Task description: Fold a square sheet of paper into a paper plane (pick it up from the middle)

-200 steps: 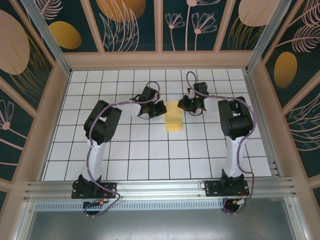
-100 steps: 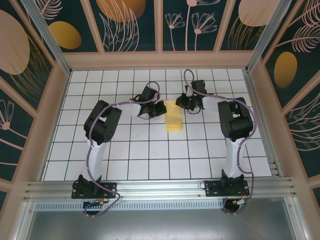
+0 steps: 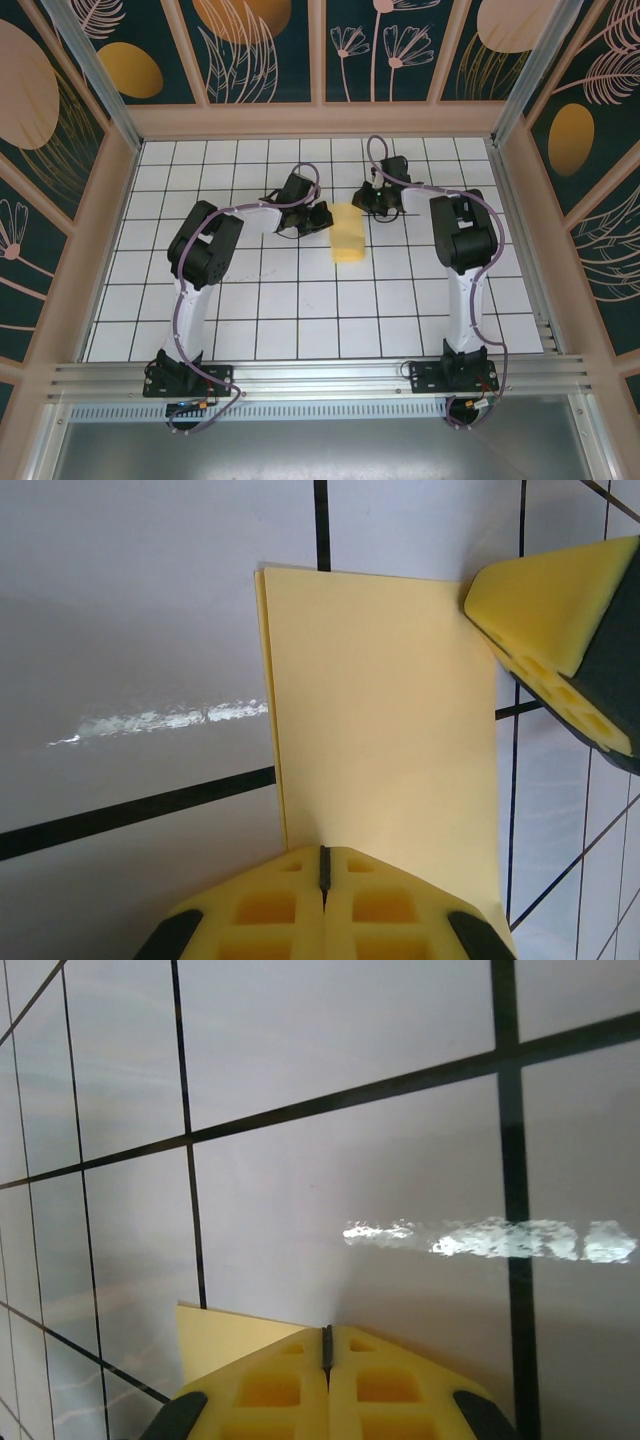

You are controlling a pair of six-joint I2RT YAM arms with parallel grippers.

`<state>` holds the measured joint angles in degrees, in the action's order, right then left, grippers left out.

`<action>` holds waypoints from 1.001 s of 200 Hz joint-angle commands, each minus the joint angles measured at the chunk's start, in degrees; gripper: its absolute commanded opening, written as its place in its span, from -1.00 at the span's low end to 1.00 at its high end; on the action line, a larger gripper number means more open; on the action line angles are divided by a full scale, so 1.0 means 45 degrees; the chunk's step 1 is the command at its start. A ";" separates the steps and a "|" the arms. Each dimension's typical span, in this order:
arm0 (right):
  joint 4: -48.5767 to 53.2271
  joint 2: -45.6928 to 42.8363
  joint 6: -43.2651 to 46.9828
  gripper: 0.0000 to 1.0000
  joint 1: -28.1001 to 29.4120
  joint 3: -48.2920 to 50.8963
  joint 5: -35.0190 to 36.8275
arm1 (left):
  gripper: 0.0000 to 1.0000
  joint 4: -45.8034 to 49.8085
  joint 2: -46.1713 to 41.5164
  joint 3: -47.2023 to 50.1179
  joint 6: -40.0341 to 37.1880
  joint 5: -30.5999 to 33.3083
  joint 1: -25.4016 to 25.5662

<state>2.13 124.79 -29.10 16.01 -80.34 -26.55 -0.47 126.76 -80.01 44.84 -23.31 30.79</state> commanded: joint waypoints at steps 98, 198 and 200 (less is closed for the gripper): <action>-0.0358 -0.2732 0.0409 -1.00 -0.0666 0.2108 -0.2422 | -1.00 0.3113 0.1632 0.1294 -0.0165 0.2622 -0.0279; 0.0500 -0.2838 0.0913 -1.00 0.0546 0.3957 -0.2737 | -1.00 0.2936 0.1587 0.1360 -0.0081 0.2670 -0.0279; 0.0511 -0.2846 0.0928 -1.00 0.0544 0.3978 -0.2695 | -1.00 0.2946 0.1580 0.1370 -0.0082 0.2677 -0.0284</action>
<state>3.42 111.42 -26.92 18.48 -63.94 -38.06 -1.93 126.50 -79.11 44.86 -23.29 30.79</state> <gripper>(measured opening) 0.056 0.068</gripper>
